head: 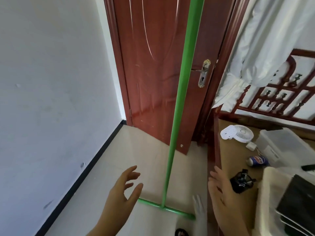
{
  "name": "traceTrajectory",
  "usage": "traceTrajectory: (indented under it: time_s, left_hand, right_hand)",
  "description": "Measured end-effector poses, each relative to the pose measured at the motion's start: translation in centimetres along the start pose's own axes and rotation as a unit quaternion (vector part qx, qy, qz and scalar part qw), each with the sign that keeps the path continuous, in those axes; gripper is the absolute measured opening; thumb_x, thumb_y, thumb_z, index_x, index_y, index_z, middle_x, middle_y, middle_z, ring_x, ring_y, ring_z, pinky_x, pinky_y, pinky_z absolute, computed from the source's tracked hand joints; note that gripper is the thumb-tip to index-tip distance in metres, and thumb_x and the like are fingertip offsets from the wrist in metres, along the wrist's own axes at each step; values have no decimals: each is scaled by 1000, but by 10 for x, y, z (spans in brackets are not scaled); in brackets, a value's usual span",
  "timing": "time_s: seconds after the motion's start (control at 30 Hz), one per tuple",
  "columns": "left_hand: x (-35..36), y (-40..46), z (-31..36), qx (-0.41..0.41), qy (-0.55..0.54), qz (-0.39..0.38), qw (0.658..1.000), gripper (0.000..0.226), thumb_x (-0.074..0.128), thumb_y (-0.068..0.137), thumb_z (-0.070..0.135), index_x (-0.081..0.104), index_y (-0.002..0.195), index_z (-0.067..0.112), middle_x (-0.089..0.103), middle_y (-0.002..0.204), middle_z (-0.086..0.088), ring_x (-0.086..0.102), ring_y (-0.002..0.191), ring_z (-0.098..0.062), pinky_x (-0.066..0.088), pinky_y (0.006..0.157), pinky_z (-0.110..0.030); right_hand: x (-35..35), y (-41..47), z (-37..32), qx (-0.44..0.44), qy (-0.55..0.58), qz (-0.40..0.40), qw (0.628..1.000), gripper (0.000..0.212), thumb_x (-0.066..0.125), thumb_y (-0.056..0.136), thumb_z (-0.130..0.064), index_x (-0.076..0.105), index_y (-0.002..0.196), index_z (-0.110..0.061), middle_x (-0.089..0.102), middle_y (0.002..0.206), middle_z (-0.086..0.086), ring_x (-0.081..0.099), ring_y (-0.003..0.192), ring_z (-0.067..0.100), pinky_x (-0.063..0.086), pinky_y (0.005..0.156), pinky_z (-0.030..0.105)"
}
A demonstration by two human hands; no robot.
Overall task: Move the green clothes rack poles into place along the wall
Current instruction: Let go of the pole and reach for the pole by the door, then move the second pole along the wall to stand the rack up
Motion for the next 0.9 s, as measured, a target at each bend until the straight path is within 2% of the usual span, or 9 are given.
traceTrajectory:
  time_s: [0.1,0.17,0.23,0.43,0.53,0.6,0.67,0.77,0.9]
  left_hand:
    - [26,38,13,-5,12,18,1000,44,58,83,23,38,109,52,60,106,19,55,102,2,41,85,-11]
    - [45,65,21,-2,20,35,999,45,58,83,24,36,111,52,58,107,18,55,103,1,43,85,-7]
    - [62,89,29,-1,36,44,998,45,58,83,26,34,113,50,57,108,19,54,104,2,42,86,-3]
    - [107,145,38,-36,35,22,998,47,56,85,34,37,128,32,56,120,8,51,111,-4,46,100,-28]
    - [123,161,36,-42,29,-7,999,39,53,85,37,42,122,30,59,120,6,54,108,-7,48,99,-37]
    - [131,167,35,-42,31,-5,999,40,46,81,48,45,116,27,63,113,1,59,101,-13,51,93,-42]
    - [136,170,32,-55,21,30,998,45,40,78,52,46,110,22,64,105,-7,61,94,-21,52,87,-47]
    - [134,178,27,-90,10,88,992,34,42,82,41,45,106,18,63,99,-16,60,88,-29,51,82,-53]
    - [115,194,20,-133,28,145,980,30,43,86,37,43,104,14,62,94,-21,59,84,-34,50,79,-55]
  right_hand:
    - [2,61,-13,-42,-33,-57,997,44,46,78,-58,33,119,-50,47,129,-14,45,118,1,36,106,37]
    - [1,102,-24,-72,-43,-100,991,42,44,80,-59,33,119,-51,47,128,-16,45,116,-4,37,103,32]
    - [6,137,-35,-102,-55,-143,983,45,45,83,-53,34,125,-42,48,130,-10,46,117,0,39,103,33]
    - [36,206,-73,-175,-52,-319,930,46,51,83,-41,38,127,-39,50,131,-10,46,121,4,39,104,33]
    - [50,219,-80,-180,-65,-399,897,28,54,84,-37,45,108,-49,62,117,-5,56,111,9,46,99,32]
    - [53,223,-82,-194,-51,-414,888,17,54,84,-36,50,99,-43,68,105,6,62,99,13,51,87,22]
    - [58,230,-83,-205,-46,-422,882,12,53,85,-31,51,98,-31,68,99,10,64,94,15,52,84,25]
    - [75,241,-84,-228,-50,-433,871,12,53,86,-28,54,97,-23,67,96,8,62,92,15,51,86,33]
    - [111,255,-93,-245,-43,-457,854,7,54,87,-28,51,86,-34,66,90,-1,62,90,11,50,83,31]
Point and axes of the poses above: each hand's wrist, its own y-axis towards the middle knuckle, its own x-axis out of the palm, z = x × y, the point moved 1 cm from there along y, towards the middle knuckle
